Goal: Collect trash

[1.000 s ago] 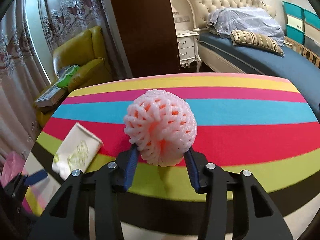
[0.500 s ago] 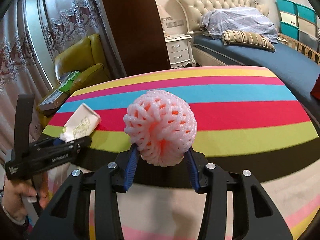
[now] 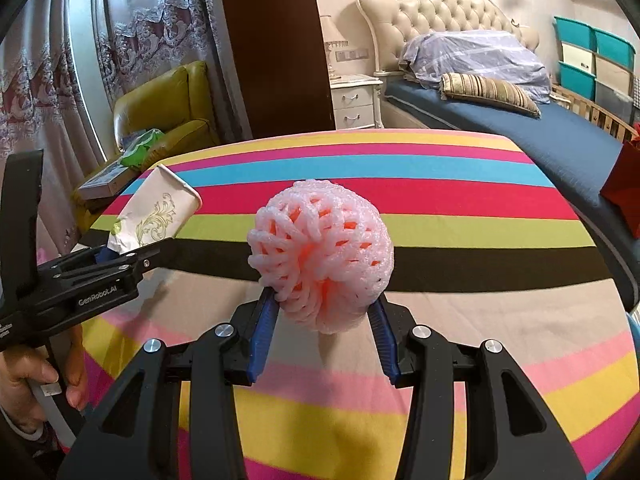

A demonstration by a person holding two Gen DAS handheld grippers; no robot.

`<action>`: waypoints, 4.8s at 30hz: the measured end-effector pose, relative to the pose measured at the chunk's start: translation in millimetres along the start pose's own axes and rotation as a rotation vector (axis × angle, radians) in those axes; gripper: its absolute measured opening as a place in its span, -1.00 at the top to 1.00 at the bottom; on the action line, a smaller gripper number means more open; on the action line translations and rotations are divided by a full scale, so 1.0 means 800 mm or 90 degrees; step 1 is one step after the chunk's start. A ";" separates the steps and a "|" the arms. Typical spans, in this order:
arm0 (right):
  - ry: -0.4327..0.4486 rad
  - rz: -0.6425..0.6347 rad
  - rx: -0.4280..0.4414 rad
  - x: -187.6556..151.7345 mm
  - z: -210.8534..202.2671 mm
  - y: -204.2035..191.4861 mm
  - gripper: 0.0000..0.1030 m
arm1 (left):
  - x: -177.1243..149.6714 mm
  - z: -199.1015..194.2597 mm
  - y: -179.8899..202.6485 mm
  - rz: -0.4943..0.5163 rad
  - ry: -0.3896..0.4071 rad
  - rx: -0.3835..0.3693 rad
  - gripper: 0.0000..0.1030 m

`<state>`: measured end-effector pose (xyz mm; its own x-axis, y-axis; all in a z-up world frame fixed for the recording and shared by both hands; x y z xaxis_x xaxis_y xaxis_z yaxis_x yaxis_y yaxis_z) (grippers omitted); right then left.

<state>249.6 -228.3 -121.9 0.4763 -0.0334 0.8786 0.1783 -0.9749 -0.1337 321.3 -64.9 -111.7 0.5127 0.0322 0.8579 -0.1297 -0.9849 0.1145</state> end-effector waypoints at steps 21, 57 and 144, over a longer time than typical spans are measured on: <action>0.047 -0.023 0.000 -0.021 -0.063 -0.023 0.16 | -0.040 -0.097 0.013 0.046 0.070 0.002 -0.07; 0.041 -0.138 0.125 -0.053 -0.080 -0.195 0.16 | -0.081 -0.212 -0.092 0.035 0.114 0.063 -0.08; 0.070 -0.283 0.505 0.057 -0.090 -0.641 -0.65 | -0.112 -0.568 -0.488 -0.111 0.221 0.564 -0.91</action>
<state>117.7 254.5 20.1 0.1446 0.2490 0.9576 0.8843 -0.4667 -0.0122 -59.8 394.1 -6.0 0.1664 0.0992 0.9811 0.6845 -0.7278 -0.0425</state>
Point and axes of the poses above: each gripper's, at about its wrist camera, not at the fingertips, and z roughly the way its jaws point, y to its right, x to its top, the point moved 10 cm from there along z, roughly the way its jaws point, and after that the axes turned 12 degrees about y, right-handed, at the moved point
